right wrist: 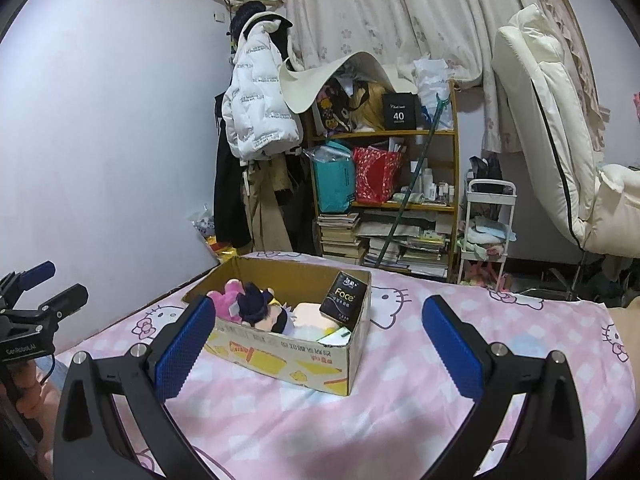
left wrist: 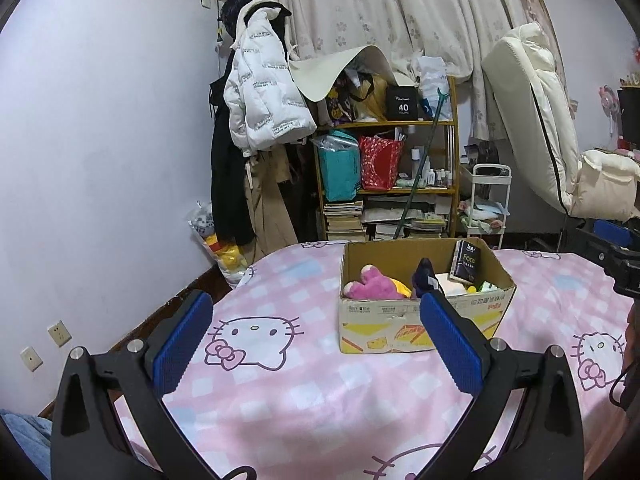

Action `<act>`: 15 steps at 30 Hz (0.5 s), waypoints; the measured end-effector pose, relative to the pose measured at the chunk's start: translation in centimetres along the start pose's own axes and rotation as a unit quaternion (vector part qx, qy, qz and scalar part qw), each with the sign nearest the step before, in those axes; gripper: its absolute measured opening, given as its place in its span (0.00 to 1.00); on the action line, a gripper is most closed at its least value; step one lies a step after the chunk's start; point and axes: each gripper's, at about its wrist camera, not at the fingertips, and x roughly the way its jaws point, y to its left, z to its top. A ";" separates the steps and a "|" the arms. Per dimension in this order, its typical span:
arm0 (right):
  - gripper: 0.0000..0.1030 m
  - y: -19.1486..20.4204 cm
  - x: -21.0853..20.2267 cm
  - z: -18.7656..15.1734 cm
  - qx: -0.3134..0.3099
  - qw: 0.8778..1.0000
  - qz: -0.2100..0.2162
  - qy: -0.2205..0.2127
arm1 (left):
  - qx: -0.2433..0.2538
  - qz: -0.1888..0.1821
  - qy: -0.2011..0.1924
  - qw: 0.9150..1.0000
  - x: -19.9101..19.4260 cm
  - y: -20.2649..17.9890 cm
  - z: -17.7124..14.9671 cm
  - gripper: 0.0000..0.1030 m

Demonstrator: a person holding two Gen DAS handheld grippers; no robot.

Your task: Organize soft objects

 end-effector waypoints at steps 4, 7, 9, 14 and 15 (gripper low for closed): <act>1.00 0.1 0.3 -0.1 0.000 1.000 -0.001 0.006 | 0.003 -0.003 0.006 1.000 0.4 -0.1 -0.2 0.99; 1.00 0.1 0.5 -0.3 -0.002 1.000 -0.003 0.010 | 0.005 -0.001 0.011 1.000 0.7 -0.3 -0.4 0.99; 1.00 0.0 0.6 -0.3 -0.002 1.000 -0.003 0.012 | 0.006 -0.001 0.012 1.000 0.7 -0.3 -0.5 0.99; 1.00 -0.1 0.8 -0.5 0.000 1.000 -0.004 0.014 | 0.011 0.004 0.015 1.000 0.8 -0.6 -0.5 0.99; 1.00 -0.2 0.8 -0.5 0.001 1.000 -0.005 0.015 | 0.011 0.004 0.015 1.000 0.9 -0.6 -0.5 0.99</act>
